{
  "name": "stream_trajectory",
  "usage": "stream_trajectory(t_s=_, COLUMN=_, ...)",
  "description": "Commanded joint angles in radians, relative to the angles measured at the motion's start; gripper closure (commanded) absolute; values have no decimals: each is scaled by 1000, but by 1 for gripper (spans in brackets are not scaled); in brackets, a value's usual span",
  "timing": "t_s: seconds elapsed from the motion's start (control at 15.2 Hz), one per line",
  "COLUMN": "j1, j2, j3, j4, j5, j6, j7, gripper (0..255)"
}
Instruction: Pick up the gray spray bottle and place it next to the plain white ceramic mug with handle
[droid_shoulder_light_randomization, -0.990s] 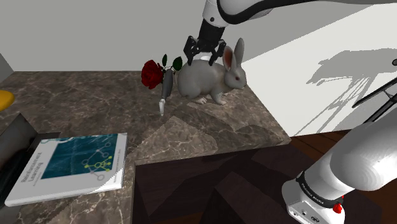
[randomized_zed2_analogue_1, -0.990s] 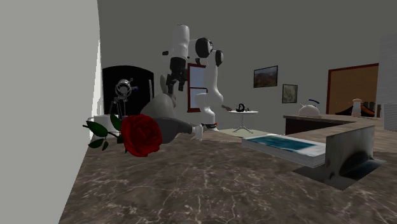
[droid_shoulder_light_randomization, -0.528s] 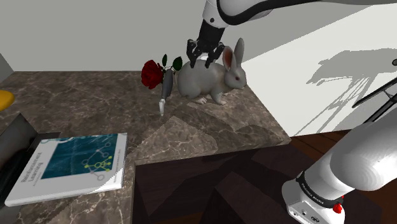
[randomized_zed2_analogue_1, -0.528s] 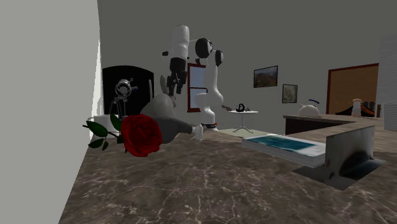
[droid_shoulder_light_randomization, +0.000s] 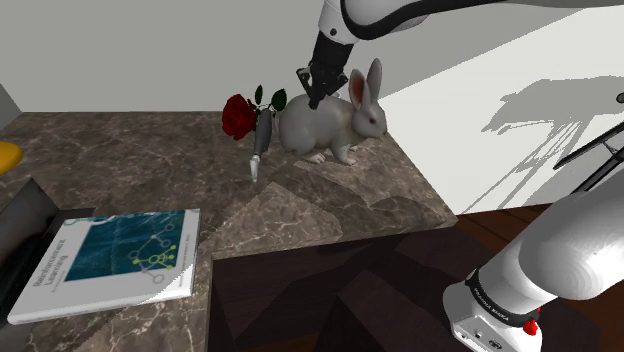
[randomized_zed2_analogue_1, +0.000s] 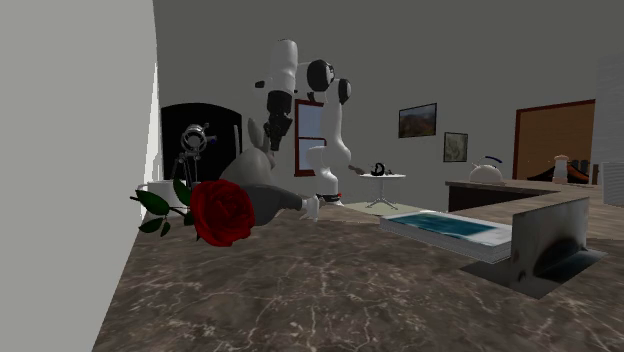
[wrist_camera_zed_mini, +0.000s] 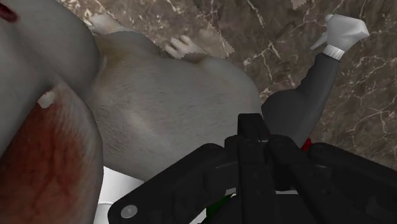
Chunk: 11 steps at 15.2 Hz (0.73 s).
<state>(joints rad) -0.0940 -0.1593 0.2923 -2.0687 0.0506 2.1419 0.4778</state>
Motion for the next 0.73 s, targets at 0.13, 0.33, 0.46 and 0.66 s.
stream_trajectory(t_s=0.13, j1=1, j2=43, j3=18, j4=35, j5=-25, j6=-8, j7=62, gripper=0)
stream_trajectory(t_s=0.33, j1=14, j2=180, j3=59, j4=152, j5=-105, j6=-44, j7=241, gripper=0)
stream_trajectory(t_s=0.46, j1=35, j2=277, j3=72, j4=243, j5=-156, j6=-79, j7=353, gripper=0)
stream_trajectory(t_s=0.66, j1=80, j2=430, j3=72, j4=397, j5=-222, j6=-145, j7=501, gripper=0)
